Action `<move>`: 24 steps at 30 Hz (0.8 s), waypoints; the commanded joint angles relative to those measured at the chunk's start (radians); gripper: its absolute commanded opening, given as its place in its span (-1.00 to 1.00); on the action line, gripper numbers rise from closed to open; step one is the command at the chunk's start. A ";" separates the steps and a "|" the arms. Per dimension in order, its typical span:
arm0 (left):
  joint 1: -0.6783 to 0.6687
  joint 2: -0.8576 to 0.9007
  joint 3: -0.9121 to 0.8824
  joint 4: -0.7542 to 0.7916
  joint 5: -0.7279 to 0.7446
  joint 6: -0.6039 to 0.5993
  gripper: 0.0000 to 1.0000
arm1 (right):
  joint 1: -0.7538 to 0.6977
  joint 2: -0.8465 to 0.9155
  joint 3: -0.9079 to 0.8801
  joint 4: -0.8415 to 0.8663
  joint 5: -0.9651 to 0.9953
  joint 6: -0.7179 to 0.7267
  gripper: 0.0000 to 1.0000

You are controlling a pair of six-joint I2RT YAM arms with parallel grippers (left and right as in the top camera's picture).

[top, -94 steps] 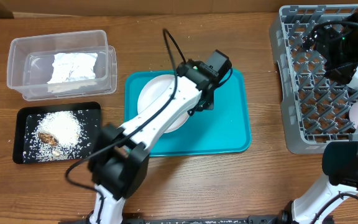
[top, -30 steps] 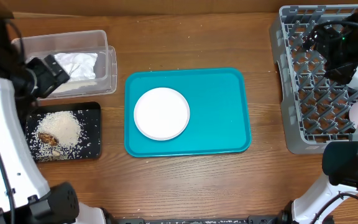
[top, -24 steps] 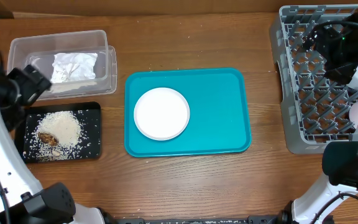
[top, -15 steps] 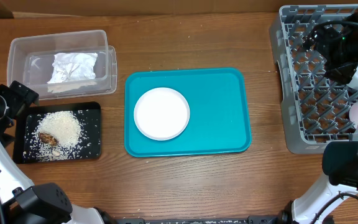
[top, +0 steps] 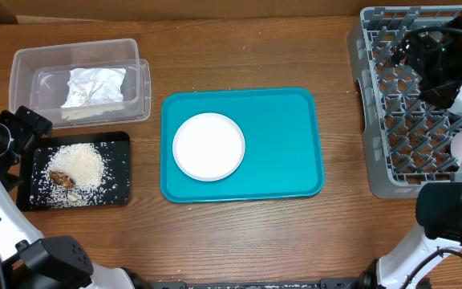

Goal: Sort waste into correct bins and load items into the dishwasher
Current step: 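Reach the right gripper to the white plate rim and grasp it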

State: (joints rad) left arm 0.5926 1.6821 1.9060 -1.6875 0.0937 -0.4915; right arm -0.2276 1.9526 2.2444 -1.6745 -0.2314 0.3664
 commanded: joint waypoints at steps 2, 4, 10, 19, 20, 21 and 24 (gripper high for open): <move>0.001 -0.002 -0.006 -0.002 0.007 -0.010 0.99 | -0.003 -0.019 0.018 0.005 0.003 0.005 1.00; 0.001 -0.002 -0.006 -0.002 0.008 -0.010 0.99 | -0.003 -0.019 0.018 0.005 0.003 0.005 1.00; 0.001 -0.002 -0.006 -0.002 0.007 -0.010 0.99 | -0.003 -0.019 0.018 0.040 -0.020 0.009 1.00; 0.001 -0.002 -0.006 -0.002 0.007 -0.010 1.00 | 0.063 -0.018 0.001 0.144 -0.435 0.002 1.00; 0.001 -0.002 -0.006 -0.002 0.007 -0.010 1.00 | 0.093 -0.016 -0.008 0.145 -0.426 0.000 1.00; 0.001 -0.002 -0.006 -0.002 0.007 -0.010 1.00 | 0.125 -0.014 -0.019 0.145 -0.395 0.001 1.00; 0.001 -0.002 -0.006 -0.002 0.007 -0.010 1.00 | 0.303 -0.005 -0.101 0.161 -0.148 0.004 0.93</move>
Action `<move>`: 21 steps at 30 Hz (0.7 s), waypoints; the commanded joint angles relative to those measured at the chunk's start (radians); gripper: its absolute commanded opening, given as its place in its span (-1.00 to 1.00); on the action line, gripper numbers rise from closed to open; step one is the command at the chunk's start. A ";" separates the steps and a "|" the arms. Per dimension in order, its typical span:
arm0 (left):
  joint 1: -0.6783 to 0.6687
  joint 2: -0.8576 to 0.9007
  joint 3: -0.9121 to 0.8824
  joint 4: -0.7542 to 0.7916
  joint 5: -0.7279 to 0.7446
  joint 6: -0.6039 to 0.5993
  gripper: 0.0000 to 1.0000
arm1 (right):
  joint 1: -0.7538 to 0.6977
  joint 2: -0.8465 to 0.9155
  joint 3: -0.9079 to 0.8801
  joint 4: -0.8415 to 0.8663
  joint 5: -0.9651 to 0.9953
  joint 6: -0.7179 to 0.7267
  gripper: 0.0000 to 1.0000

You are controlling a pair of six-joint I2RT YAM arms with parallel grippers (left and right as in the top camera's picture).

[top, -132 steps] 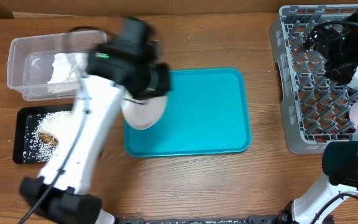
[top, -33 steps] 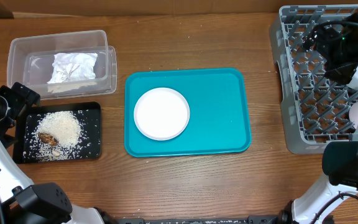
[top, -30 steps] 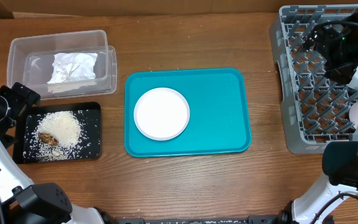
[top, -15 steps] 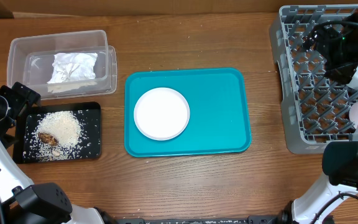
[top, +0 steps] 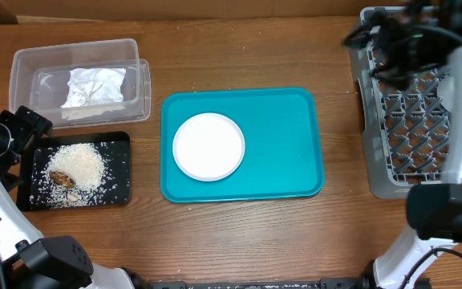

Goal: Sort waste into correct bins and load items into the dishwasher
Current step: 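Reach the right gripper to the white plate rim and grasp it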

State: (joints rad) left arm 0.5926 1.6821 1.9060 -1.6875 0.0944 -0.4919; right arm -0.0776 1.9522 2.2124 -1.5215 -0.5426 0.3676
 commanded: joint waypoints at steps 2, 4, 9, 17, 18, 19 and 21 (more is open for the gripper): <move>0.001 -0.002 -0.006 -0.002 0.006 -0.010 1.00 | 0.261 0.004 -0.130 0.022 0.331 0.046 0.93; 0.001 -0.002 -0.006 -0.002 0.006 -0.010 1.00 | 0.356 0.016 -0.193 0.046 0.478 0.117 1.00; 0.001 -0.002 -0.006 -0.002 0.006 -0.010 0.99 | 0.522 0.055 -0.341 0.164 0.534 0.220 0.96; 0.001 -0.002 -0.006 -0.002 0.006 -0.010 1.00 | 0.637 0.143 -0.487 0.332 0.443 0.263 0.54; 0.001 -0.002 -0.006 -0.002 0.006 -0.010 0.99 | 0.640 0.151 -0.498 0.347 0.432 0.266 0.50; 0.001 -0.002 -0.006 -0.002 0.006 -0.010 1.00 | 0.645 0.154 -0.508 0.366 0.418 0.266 0.49; 0.001 -0.002 -0.006 -0.002 0.006 -0.010 1.00 | 0.653 0.165 -0.532 0.409 0.393 0.266 0.48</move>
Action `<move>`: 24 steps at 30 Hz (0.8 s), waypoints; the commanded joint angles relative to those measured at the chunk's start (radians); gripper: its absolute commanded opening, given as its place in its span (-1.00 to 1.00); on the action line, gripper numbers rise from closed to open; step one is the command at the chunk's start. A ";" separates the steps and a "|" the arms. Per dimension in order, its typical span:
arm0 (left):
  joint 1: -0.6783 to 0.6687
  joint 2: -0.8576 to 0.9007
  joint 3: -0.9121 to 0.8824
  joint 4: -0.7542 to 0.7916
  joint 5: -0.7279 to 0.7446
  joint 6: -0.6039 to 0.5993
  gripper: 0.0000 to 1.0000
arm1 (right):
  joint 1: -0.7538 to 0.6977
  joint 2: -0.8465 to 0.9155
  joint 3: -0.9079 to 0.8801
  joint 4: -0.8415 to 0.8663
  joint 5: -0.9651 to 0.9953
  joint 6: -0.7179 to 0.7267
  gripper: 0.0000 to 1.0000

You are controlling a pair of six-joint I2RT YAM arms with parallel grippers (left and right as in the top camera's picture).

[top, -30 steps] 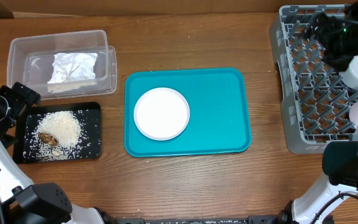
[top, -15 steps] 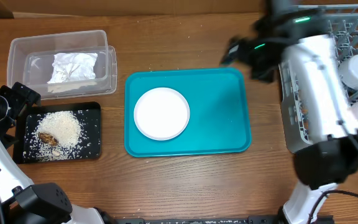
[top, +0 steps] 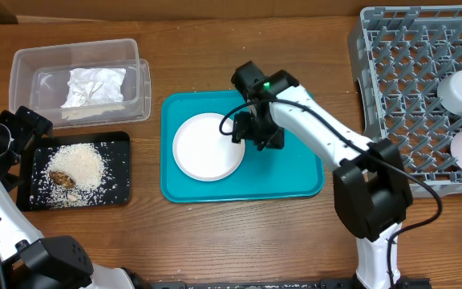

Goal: Sort waste into correct bins and load items into the dishwasher
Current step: 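Reach the right gripper to the white plate rim and grasp it, then lift the plate and carry it right into the dish rack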

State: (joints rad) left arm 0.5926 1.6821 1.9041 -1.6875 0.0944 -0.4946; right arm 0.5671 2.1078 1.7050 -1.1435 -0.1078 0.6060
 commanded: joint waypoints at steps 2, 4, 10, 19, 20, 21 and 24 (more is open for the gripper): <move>0.001 -0.002 -0.005 -0.002 0.006 -0.007 0.99 | 0.016 0.018 -0.043 0.056 -0.053 0.031 0.46; 0.001 -0.002 -0.005 -0.002 0.006 -0.007 1.00 | 0.025 0.029 -0.059 0.072 -0.053 0.064 0.37; 0.001 -0.002 -0.005 -0.002 0.006 -0.007 0.99 | 0.059 0.075 -0.068 0.108 -0.051 0.077 0.23; 0.001 -0.002 -0.005 -0.002 0.006 -0.007 1.00 | 0.100 0.127 -0.068 0.135 -0.042 0.095 -0.21; 0.001 -0.002 -0.005 -0.002 0.006 -0.007 0.99 | 0.099 0.125 -0.067 0.135 -0.043 0.095 -0.33; 0.001 -0.002 -0.005 -0.002 0.006 -0.007 1.00 | 0.096 0.122 -0.064 0.131 -0.043 0.095 -0.41; 0.001 -0.002 -0.005 -0.002 0.006 -0.007 1.00 | 0.074 0.116 -0.031 0.077 -0.038 0.094 -0.68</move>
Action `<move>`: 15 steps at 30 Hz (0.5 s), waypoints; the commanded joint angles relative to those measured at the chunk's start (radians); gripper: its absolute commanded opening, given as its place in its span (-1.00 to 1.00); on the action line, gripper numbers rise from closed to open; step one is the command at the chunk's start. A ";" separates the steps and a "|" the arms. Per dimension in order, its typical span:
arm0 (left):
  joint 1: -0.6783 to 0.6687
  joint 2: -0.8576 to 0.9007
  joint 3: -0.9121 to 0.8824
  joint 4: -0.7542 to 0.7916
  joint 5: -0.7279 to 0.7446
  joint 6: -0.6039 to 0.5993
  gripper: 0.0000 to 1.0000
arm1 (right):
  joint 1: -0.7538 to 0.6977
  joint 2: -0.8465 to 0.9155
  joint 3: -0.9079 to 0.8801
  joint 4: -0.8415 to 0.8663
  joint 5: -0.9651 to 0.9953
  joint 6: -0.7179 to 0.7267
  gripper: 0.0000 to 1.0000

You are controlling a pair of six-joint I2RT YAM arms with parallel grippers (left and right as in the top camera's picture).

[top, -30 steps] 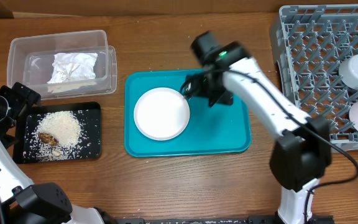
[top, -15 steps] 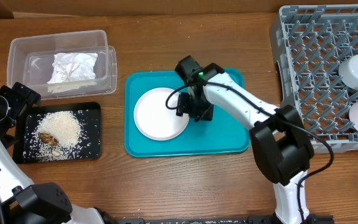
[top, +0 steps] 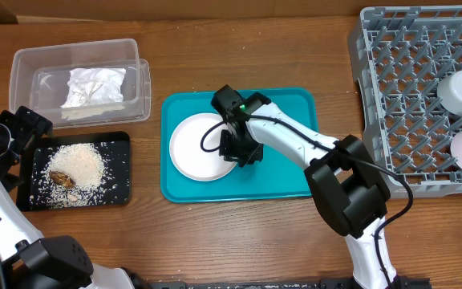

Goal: Sort waste into correct bins and load items into the dishwasher
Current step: 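Lift the plate and carry it right into the dish rack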

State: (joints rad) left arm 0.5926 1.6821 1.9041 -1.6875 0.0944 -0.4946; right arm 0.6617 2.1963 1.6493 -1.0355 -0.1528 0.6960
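A round white plate (top: 195,148) lies on the teal tray (top: 295,172) in the overhead view. My right gripper (top: 237,151) is down over the plate's right rim, and its black body hides the fingers, so their state is unclear. The grey dish rack (top: 399,96) at the right holds two white bowls. My left gripper (top: 24,128) rests at the table's left edge by the black tray (top: 119,168); its fingers cannot be made out.
The black tray carries scattered rice (top: 83,164) and a brown food scrap (top: 61,178). Behind it stands a clear plastic bin (top: 22,72) with crumpled white wrapping (top: 95,84). A cardboard edge runs along the table's back.
My right gripper has moved a little left and nearer, further onto the plate's right side. The plate sits slightly more to the left on the tray. The left arm is unchanged.
My right arm was over the dish rack, hiding part of it. Then it was at the rack's far left corner. Then it reached over the teal tray to the plate's right rim, with two white bowls showing in the rack. Now it is lower over the plate, which has shifted left.
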 commanded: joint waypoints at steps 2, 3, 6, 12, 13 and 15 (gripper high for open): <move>0.001 -0.002 -0.005 -0.002 0.006 -0.007 1.00 | -0.050 0.018 0.066 -0.100 0.042 0.004 -0.92; 0.001 -0.002 -0.005 -0.002 0.006 -0.007 0.99 | -0.068 0.014 0.089 -0.138 0.065 0.004 -0.92; 0.001 -0.002 -0.005 -0.002 0.006 -0.007 0.99 | -0.141 -0.005 0.195 -0.279 0.154 -0.010 -0.93; 0.001 -0.002 -0.005 -0.002 0.006 -0.007 0.99 | -0.336 -0.019 0.531 -0.552 0.393 -0.102 -0.93; 0.001 -0.002 -0.005 -0.002 0.007 -0.007 1.00 | -0.370 -0.019 0.576 -0.576 0.442 -0.102 -0.92; 0.001 -0.002 -0.005 -0.002 0.006 -0.007 1.00 | -0.444 -0.019 0.666 -0.607 0.567 -0.102 -0.93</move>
State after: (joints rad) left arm 0.5926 1.6821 1.9038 -1.6863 0.0948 -0.4946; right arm 0.3111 2.2013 2.1845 -1.6135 0.1581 0.6163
